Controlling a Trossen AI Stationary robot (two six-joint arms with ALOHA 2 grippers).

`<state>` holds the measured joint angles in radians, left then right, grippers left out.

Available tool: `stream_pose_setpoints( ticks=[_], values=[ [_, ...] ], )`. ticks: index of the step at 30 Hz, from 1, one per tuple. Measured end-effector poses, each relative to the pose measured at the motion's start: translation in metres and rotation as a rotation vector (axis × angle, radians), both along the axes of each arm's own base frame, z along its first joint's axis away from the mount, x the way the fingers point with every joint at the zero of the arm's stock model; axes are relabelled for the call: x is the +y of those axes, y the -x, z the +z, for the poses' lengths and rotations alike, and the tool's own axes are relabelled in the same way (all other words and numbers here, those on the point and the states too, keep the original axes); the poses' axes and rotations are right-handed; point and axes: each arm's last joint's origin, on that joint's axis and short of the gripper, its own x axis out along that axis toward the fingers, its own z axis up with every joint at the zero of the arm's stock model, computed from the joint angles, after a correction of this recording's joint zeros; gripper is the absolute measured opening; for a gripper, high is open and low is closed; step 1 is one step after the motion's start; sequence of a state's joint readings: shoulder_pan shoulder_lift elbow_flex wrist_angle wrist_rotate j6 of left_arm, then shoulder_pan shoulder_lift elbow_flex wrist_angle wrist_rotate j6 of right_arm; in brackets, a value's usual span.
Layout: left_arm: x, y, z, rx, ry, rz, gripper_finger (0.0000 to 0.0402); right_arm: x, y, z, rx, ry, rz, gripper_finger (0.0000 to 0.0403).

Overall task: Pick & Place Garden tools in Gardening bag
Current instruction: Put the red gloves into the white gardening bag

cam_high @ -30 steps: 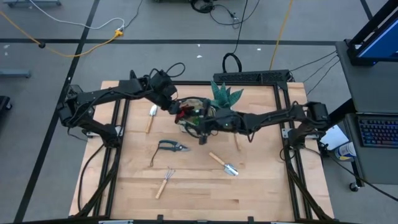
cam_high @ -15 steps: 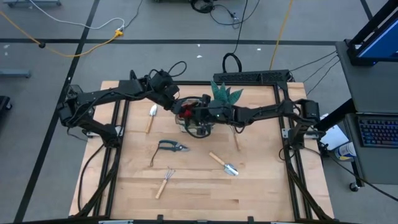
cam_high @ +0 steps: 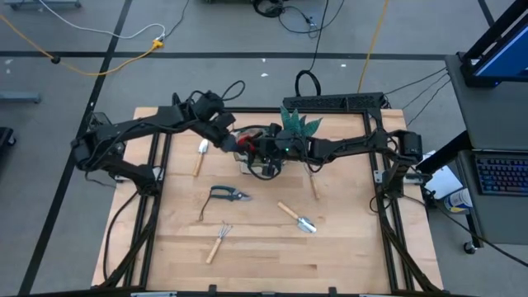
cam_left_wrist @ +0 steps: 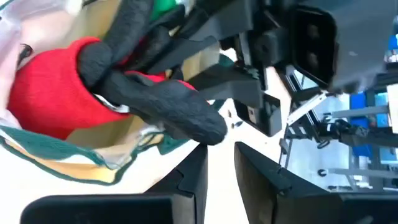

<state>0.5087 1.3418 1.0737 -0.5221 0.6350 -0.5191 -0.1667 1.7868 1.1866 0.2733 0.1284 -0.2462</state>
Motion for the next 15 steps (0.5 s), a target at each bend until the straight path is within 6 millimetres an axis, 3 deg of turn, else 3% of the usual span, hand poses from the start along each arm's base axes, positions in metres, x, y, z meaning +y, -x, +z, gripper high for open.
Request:
stream_pose_setpoints(
  ticks=[8,15],
  values=[
    [-0.008,0.014,0.021,-0.093,-0.187,-0.049,0.0081,0.002,-0.001,0.001,-0.016,0.007,0.009,0.0107],
    [-0.019,0.008,0.026,-0.107,-0.788,-0.238,0.0081,0.008,-0.004,0.006,-0.066,0.018,0.025,0.0107]
  ],
)
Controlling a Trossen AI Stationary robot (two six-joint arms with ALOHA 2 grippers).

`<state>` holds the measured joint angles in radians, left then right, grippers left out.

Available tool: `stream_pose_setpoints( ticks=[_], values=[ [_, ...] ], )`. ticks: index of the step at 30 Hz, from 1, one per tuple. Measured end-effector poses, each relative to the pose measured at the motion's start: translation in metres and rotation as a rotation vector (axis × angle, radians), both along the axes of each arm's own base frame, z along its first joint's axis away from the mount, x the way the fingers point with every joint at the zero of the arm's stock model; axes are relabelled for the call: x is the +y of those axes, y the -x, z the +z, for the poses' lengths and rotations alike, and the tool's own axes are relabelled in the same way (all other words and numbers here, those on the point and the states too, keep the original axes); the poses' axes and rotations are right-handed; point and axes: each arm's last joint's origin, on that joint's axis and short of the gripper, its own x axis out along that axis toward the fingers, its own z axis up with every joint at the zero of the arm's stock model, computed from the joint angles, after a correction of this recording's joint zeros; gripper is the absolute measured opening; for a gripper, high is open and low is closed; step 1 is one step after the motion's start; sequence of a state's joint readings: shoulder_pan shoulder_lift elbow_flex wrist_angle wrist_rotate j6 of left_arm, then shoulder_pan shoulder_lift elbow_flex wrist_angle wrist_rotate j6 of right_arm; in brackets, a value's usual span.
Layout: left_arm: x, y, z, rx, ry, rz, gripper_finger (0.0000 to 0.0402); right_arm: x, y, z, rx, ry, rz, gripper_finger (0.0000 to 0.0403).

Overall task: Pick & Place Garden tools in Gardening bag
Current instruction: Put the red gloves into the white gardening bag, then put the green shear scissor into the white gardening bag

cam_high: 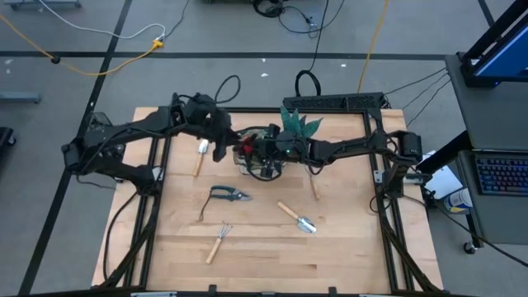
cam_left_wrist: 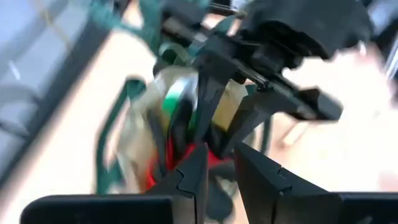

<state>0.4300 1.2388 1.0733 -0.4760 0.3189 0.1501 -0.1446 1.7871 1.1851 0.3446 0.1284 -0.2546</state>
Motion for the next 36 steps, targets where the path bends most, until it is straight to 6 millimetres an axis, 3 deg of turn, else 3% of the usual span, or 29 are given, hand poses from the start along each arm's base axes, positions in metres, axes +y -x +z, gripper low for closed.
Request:
stream_pose_setpoints(
  ticks=[3,8,14,19,26,30,36],
  values=[
    [-0.01,-0.008,0.002,-0.026,-0.145,-0.116,0.0081,0.003,0.001,0.006,-0.018,0.003,0.007,0.0107],
    [-0.022,-0.015,0.0,-0.021,-0.199,-0.164,0.0081,0.01,0.008,0.02,-0.031,-0.007,0.016,0.0108],
    [-0.021,-0.025,-0.012,0.034,-0.164,-0.1,0.0081,0.025,0.021,0.03,0.039,-0.082,0.028,0.0108],
    [-0.02,-0.032,-0.028,0.111,-0.071,-0.074,0.0081,0.044,0.028,0.024,0.144,-0.138,0.052,0.0107],
    [-0.039,-0.017,-0.025,0.186,0.116,-0.109,0.0081,0.075,0.031,0.018,0.223,-0.132,0.127,0.0134],
    [-0.057,0.0,-0.03,0.352,0.126,-0.169,0.0081,0.091,0.032,0.018,0.227,-0.145,0.163,0.0165],
    [-0.079,0.006,-0.037,0.494,0.118,-0.232,0.0081,0.107,0.034,0.018,0.223,-0.142,0.207,0.0191]
  ],
)
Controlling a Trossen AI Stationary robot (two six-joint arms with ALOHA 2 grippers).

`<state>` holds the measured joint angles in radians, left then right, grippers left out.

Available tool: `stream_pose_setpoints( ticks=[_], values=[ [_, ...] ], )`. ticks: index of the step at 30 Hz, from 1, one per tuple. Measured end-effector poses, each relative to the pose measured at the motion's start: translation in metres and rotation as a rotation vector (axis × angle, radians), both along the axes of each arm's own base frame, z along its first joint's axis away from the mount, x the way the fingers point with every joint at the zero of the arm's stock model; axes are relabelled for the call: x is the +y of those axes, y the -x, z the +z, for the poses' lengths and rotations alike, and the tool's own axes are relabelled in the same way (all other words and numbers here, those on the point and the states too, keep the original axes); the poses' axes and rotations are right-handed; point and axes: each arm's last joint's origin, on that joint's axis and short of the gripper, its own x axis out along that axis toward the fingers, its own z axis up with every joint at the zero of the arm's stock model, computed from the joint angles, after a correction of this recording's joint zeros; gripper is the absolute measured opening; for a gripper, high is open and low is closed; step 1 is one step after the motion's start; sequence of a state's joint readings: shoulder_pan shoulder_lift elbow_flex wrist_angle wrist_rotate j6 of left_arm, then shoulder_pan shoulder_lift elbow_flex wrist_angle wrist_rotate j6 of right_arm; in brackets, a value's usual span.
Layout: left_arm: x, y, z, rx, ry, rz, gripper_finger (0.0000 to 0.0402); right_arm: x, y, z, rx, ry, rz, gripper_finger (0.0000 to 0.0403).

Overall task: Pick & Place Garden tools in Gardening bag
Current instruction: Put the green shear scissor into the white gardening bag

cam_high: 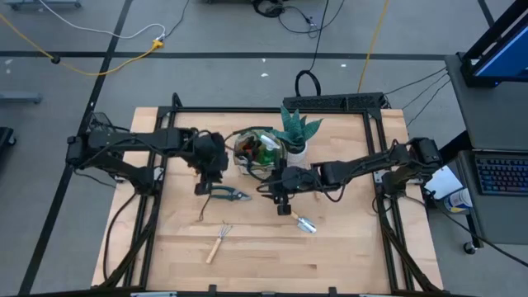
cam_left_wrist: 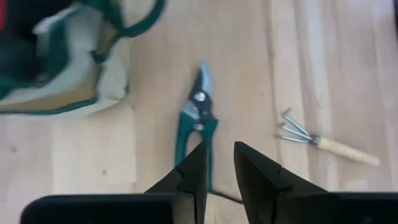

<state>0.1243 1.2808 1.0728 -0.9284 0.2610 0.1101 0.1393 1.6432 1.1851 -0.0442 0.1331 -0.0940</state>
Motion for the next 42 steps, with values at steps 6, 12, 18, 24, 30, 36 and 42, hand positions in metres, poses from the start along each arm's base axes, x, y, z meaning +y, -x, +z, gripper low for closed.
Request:
stream_pose_setpoints(
  ticks=[6,12,18,24,30,36,42],
  values=[
    [-0.019,-0.002,-0.002,0.012,0.018,-0.086,0.0081,0.005,0.002,-0.005,0.002,-0.004,0.014,0.0188],
    [-0.025,-0.003,-0.002,0.019,0.002,-0.059,0.0107,0.004,0.007,-0.016,0.036,0.0,0.014,0.0187],
    [-0.022,-0.004,-0.002,0.014,-0.088,0.0,0.0183,0.006,0.009,-0.021,0.053,0.002,0.02,0.0188],
    [-0.023,-0.008,-0.01,-0.03,-0.089,0.005,0.0231,0.006,0.012,-0.026,0.07,0.005,0.021,0.0185],
    [-0.023,-0.005,-0.045,-0.029,-0.076,0.019,0.0234,0.006,0.012,-0.026,0.069,0.005,0.021,0.0186],
    [-0.017,0.0,-0.077,-0.049,-0.069,0.058,0.0234,0.006,0.012,-0.026,0.068,0.004,0.021,0.0184],
    [-0.01,0.009,-0.095,-0.009,-0.117,0.098,0.0234,0.006,0.012,-0.026,0.068,-0.008,0.013,0.0186]
  ],
)
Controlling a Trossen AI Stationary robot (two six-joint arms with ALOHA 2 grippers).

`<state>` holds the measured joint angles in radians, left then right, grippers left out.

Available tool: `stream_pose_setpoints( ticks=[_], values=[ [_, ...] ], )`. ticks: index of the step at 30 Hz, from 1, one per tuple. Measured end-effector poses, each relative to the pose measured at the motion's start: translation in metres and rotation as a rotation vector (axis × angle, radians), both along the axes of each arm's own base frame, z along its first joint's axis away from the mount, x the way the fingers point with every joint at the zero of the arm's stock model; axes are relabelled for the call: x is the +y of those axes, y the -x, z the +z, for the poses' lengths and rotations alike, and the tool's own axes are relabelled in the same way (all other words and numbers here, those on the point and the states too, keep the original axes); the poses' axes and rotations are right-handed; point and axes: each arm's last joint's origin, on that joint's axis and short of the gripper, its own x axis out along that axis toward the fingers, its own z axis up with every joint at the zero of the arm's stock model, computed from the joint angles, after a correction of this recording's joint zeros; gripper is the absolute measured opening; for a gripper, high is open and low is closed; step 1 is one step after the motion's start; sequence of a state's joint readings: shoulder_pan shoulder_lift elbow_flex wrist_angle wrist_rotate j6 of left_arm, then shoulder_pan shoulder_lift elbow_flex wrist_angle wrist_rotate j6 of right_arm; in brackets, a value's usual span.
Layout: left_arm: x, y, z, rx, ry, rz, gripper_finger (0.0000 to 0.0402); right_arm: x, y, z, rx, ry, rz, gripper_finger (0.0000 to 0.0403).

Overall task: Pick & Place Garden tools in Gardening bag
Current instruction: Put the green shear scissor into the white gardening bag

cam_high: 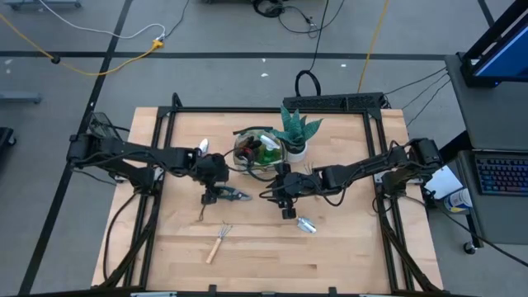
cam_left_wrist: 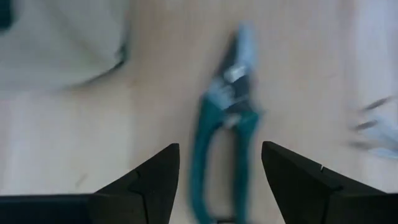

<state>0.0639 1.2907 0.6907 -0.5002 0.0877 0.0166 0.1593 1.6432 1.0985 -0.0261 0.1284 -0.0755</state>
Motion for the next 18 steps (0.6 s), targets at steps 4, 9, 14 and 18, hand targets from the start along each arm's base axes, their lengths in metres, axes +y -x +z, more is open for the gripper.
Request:
stream_pose_setpoints(
  ticks=[4,9,14,18],
  values=[
    [0.007,0.004,-0.002,0.041,-0.037,0.069,0.0234,0.0,0.0,0.0,0.0,-0.028,-0.021,0.0186],
    [0.005,-0.006,-0.002,-0.041,0.085,-0.043,0.0234,0.0,0.0,0.0,0.0,-0.029,-0.022,0.0186],
    [0.009,-0.013,-0.015,-0.003,0.003,-0.033,0.0234,0.0,0.0,0.0,-0.002,-0.032,-0.022,0.0182],
    [0.01,-0.016,-0.026,0.045,0.039,-0.033,0.0234,0.0,0.0,0.0,-0.003,-0.044,-0.03,0.0182]
  ],
)
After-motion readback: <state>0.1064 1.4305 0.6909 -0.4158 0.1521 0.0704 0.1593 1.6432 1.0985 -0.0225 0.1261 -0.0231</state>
